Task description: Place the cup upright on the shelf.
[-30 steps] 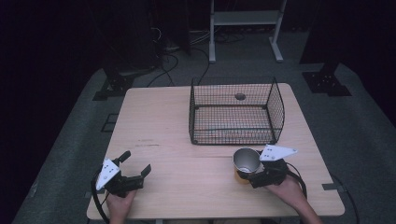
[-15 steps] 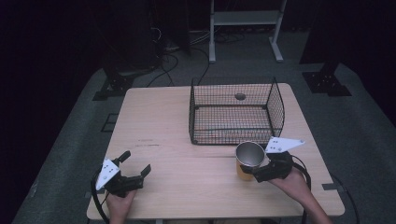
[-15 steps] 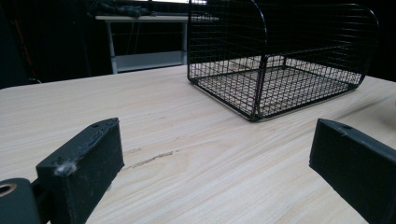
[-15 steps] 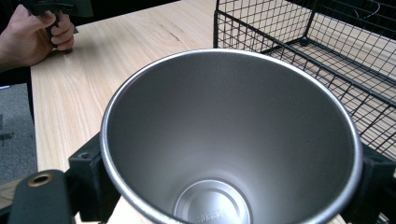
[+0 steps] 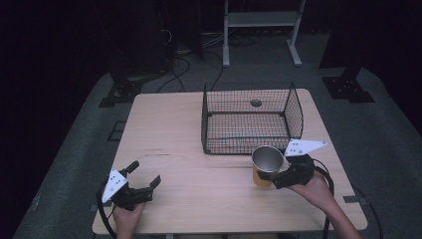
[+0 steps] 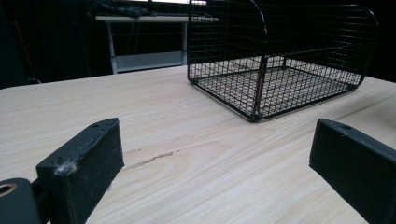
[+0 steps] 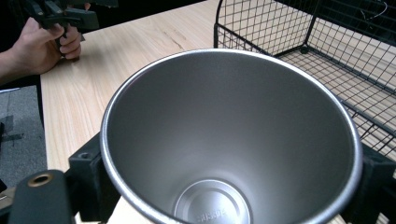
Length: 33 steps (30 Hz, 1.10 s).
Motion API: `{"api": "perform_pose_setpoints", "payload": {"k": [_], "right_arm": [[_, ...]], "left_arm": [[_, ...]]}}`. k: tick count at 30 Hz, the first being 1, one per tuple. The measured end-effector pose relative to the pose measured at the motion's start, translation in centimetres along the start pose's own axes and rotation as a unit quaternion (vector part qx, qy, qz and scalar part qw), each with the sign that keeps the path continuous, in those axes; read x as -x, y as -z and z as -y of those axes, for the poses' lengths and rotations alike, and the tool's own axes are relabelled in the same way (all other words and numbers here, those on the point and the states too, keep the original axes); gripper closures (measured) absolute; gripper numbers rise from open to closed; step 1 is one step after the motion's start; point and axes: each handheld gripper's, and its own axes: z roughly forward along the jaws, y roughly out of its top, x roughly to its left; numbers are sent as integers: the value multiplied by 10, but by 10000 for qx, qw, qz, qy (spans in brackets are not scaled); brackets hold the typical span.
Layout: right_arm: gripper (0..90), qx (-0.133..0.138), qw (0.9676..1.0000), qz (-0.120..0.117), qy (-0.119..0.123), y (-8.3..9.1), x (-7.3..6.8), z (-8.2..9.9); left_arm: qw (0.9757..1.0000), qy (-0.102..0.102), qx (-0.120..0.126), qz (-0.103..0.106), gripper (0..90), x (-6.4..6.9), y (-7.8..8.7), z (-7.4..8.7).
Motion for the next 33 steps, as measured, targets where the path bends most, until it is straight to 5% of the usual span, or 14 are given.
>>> {"api": "perform_pose_setpoints", "payload": {"k": [14, 33], "right_arm": [[127, -23, 10000, -43, 35, 5, 5, -18], [128, 25, 9999, -118, 53, 10, 29, -63]], "left_arm": [[10000, -6, -5, 5, 22, 0, 0, 0], [10000, 14, 15, 9, 22, 0, 0, 0]]}}
